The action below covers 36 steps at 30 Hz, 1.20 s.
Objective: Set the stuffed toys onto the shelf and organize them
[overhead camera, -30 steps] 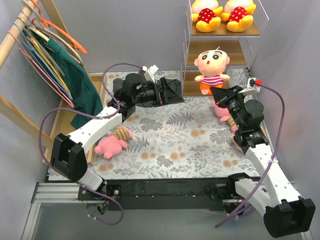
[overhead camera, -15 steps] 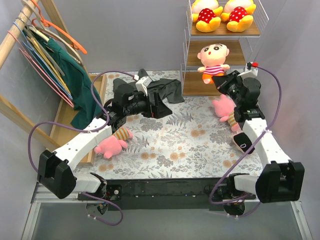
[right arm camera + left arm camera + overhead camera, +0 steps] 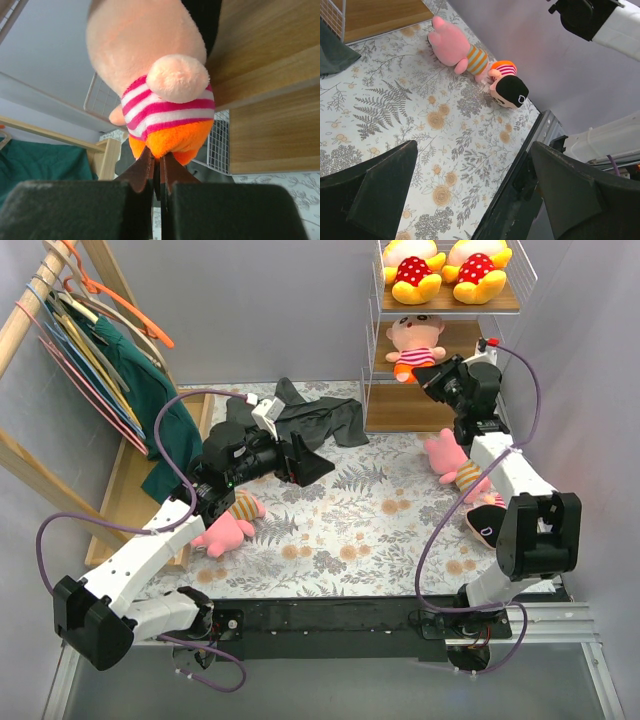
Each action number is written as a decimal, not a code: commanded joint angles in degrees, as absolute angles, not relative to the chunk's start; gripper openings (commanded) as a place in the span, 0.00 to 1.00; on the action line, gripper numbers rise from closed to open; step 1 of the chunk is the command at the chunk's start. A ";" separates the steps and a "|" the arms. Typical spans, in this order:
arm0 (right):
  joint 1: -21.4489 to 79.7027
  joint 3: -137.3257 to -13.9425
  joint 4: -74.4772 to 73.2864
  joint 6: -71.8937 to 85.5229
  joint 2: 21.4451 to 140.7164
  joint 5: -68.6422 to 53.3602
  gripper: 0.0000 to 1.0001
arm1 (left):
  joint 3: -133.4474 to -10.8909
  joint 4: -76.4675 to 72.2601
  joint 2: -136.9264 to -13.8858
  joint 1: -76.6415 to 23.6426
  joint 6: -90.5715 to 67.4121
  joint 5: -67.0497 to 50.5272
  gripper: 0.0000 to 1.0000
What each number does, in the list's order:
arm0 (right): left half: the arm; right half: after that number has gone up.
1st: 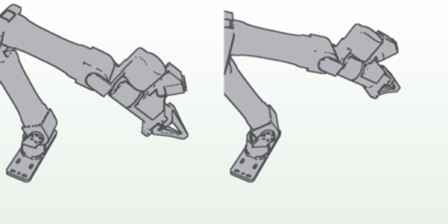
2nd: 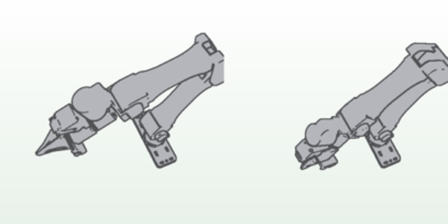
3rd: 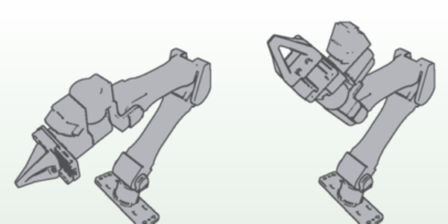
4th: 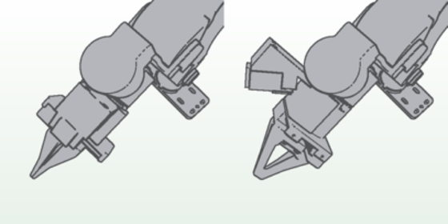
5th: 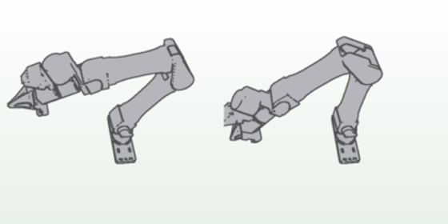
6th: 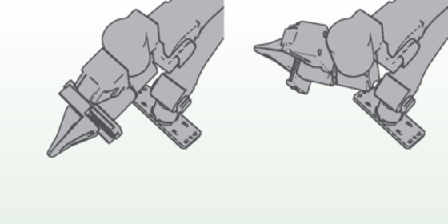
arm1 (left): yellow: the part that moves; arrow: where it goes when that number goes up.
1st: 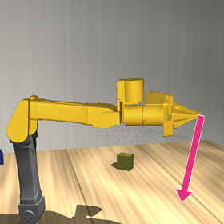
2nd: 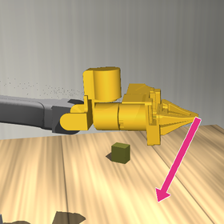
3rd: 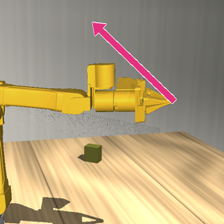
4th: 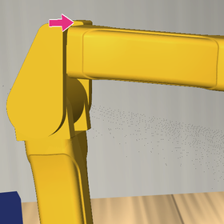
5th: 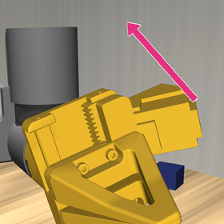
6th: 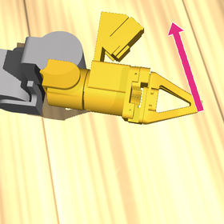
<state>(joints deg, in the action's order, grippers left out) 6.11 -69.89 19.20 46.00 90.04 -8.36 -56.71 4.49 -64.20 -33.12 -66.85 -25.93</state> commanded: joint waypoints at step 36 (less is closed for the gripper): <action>6.06 -89.82 25.93 52.29 107.40 -16.88 0.41 | -55.46 3.34 -62.58 -33.31 -65.92 -25.58 0.98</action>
<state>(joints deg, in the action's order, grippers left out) 6.07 -86.85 24.43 52.51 107.28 -16.47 -55.86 4.23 -64.23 -33.12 -66.85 -25.93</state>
